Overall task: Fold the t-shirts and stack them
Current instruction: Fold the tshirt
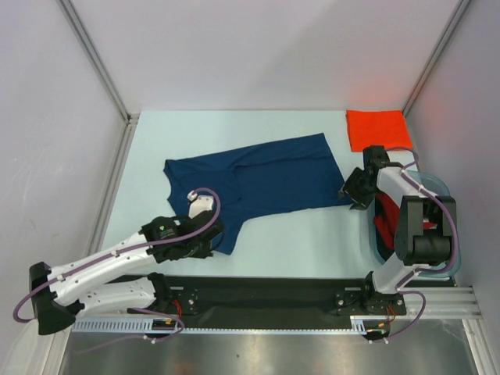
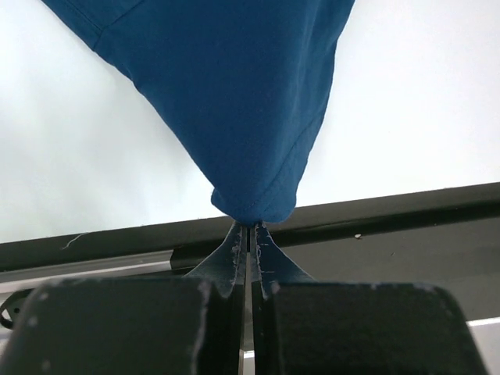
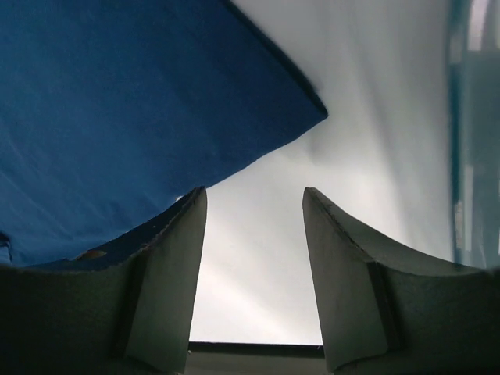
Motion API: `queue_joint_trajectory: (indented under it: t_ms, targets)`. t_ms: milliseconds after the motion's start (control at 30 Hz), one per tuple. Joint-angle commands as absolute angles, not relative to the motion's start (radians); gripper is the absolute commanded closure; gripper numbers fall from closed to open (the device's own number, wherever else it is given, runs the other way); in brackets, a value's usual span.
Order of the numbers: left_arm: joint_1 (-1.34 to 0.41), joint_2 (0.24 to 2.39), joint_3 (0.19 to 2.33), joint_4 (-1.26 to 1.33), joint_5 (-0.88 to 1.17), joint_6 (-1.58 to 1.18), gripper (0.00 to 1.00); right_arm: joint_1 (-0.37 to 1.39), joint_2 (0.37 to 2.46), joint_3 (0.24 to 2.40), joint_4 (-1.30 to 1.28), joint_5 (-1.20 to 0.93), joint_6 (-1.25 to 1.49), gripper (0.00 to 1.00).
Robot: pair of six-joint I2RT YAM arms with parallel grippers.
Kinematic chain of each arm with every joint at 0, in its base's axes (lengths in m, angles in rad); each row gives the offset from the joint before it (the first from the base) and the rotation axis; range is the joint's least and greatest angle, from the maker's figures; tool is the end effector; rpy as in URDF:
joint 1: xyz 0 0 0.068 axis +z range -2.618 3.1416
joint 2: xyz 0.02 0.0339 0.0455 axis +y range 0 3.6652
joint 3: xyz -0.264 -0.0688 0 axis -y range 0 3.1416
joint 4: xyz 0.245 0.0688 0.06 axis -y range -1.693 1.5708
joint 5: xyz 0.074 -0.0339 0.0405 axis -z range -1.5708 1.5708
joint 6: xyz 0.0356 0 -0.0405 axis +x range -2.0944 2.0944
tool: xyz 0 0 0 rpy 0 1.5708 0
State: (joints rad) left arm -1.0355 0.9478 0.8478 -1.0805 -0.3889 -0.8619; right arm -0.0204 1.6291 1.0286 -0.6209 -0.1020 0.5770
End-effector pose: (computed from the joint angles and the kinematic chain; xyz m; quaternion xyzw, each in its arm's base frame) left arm 0.0914 -0.1277 0.2642 0.0461 0.9622 -0.0442 0.2649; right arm 0.3089 -0.0027 0.1853 0.2810 0.9426 0.0960 0.1531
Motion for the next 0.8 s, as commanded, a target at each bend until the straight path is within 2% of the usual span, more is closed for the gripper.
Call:
queue_joint_trajectory:
  t_ms: [0, 600, 700, 733, 767]
  targets:
    - [-1.031, 0.917, 0.888, -1.103, -0.393, -0.815, 1.00, -0.018, 1.629, 1.026, -0.577, -0.016, 0.615, 0.43]
    - [-1.028, 0.850, 0.922, -1.128, -0.410, -0.764, 1.00, -0.003, 1.710, 1.009, -0.538, 0.124, 0.646, 0.51]
    - [-1.028, 0.844, 0.922, -1.111, -0.391, -0.749, 1.00, 0.024, 1.741, 1.038, -0.535, 0.152, 0.614, 0.62]
    - [-1.028, 0.847, 0.925, -1.106, -0.388, -0.746, 1.00, 0.028, 1.747, 1.046, -0.537, 0.156, 0.604, 0.71]
    - [-1.028, 0.847, 0.933, -1.101, -0.387, -0.738, 1.00, 0.038, 1.750, 1.063, -0.544, 0.156, 0.586, 0.76]
